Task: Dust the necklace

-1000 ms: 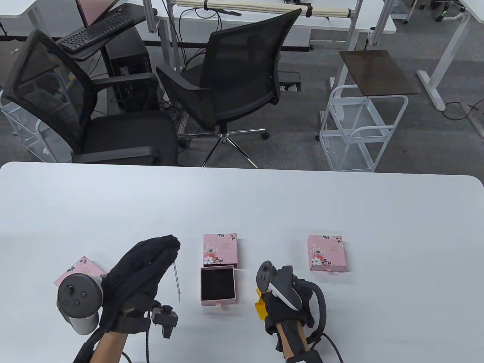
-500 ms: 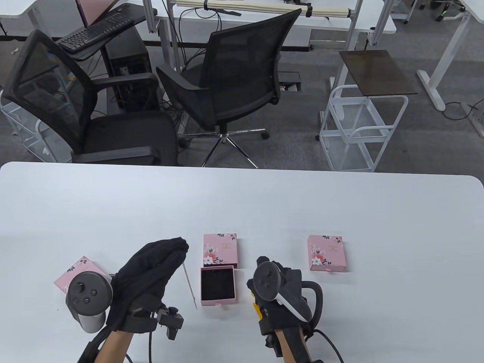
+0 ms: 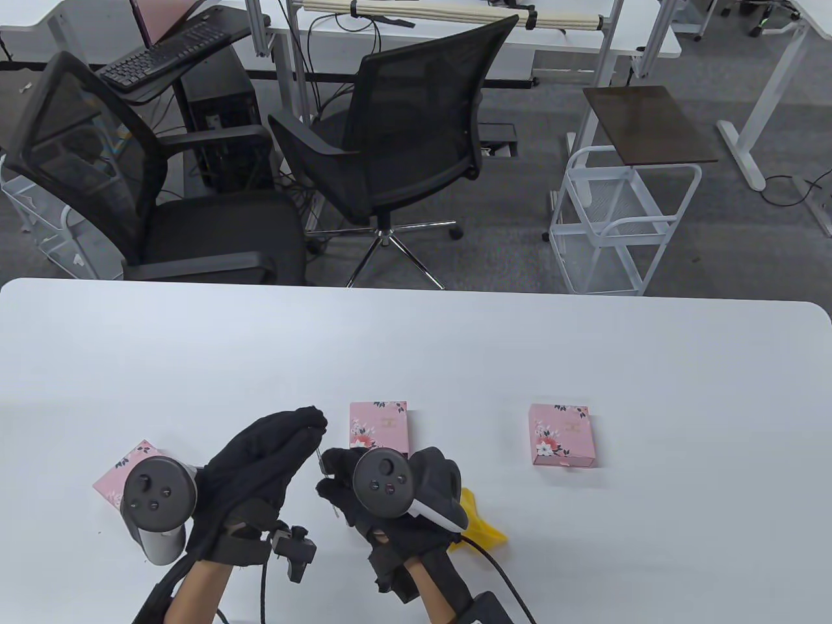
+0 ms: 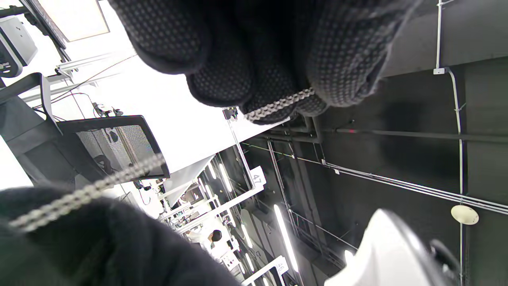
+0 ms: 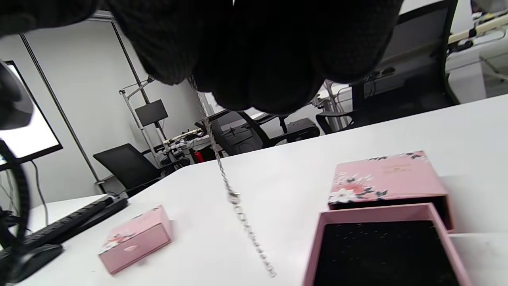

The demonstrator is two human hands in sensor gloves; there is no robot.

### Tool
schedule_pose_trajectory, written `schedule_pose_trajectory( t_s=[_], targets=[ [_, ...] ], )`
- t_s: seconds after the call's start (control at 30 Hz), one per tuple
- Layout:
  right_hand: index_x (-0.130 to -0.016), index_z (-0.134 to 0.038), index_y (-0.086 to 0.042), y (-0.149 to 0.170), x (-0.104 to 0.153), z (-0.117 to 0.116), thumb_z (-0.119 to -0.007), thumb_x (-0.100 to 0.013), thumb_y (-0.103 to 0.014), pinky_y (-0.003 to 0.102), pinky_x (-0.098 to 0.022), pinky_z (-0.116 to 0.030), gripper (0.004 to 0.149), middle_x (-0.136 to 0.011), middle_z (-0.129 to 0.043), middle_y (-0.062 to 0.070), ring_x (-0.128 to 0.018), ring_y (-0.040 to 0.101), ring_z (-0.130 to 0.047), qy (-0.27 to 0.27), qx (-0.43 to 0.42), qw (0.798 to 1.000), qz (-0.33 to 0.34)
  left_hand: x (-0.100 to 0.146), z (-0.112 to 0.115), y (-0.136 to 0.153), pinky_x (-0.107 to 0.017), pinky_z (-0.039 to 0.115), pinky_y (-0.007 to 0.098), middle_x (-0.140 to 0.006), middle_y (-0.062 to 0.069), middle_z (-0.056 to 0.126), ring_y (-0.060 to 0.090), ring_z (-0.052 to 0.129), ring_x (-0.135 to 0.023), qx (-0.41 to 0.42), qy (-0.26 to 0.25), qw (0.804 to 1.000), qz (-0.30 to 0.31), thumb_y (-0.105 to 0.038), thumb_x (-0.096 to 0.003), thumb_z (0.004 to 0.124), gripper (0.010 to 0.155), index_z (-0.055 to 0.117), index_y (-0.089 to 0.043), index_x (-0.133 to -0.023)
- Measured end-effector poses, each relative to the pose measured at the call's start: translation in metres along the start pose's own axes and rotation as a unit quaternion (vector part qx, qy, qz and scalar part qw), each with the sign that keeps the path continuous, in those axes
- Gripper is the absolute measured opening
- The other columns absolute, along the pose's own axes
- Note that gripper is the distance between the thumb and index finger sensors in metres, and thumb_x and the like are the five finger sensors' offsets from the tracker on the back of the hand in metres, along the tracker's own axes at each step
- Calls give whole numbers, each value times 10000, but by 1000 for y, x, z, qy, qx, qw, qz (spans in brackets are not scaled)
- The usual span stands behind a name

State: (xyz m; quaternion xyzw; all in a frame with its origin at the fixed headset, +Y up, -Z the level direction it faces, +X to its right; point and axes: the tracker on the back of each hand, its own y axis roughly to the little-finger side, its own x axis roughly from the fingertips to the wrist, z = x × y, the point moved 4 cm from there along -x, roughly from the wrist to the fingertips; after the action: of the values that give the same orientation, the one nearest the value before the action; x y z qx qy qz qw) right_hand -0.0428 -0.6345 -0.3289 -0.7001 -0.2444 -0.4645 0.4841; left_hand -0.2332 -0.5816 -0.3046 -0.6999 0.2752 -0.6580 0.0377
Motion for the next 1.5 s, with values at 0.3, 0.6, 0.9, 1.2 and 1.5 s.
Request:
schedule_pose_trajectory(
  t_s=[0.3,0.6,0.9,1.2,1.5],
  targets=[
    [-962,-773,-155,24,1,9,-781,-645,-332,487,-540,-778,363,-840,-893,141,-638,350,-931,17,-15,999,-25,-5,-10,18,-543,834,411,-836,-8,1014,210,942,-747,6,-9,999,-31,-456,-537,913,348,942,-317,-855],
    [-969,-760,-159,46,5,24,-770,-654,-331,491,-548,-773,359,-849,-881,144,-643,349,-923,60,-5,996,-59,-9,-10,37,-537,835,413,-826,-4,1020,211,945,-741,-41,-19,997,-59,-452,-534,919,346,948,-312,-849],
    [-963,-765,-151,58,2,14,-772,-650,-329,484,-537,-781,361,-832,-889,144,-622,338,-932,80,-8,994,-76,-13,30,76,-536,836,418,-816,0,1025,213,949,-736,-188,51,977,-86,-444,-525,927,344,956,-306,-839],
    [-961,-767,-147,61,-4,-7,-773,-648,-331,484,-534,-782,363,-825,-894,144,-617,337,-933,52,8,995,-83,-5,64,109,-536,835,417,-813,4,1024,213,948,-733,-266,106,952,-108,-437,-534,914,345,947,-302,-850],
    [-961,-768,-142,72,-10,-28,-772,-649,-328,487,-533,-781,363,-826,-895,146,-620,343,-932,17,30,994,-108,5,90,130,-533,841,411,-805,-3,1028,205,953,-728,-327,148,927,-108,-440,-530,912,349,947,-305,-850]
  ],
)
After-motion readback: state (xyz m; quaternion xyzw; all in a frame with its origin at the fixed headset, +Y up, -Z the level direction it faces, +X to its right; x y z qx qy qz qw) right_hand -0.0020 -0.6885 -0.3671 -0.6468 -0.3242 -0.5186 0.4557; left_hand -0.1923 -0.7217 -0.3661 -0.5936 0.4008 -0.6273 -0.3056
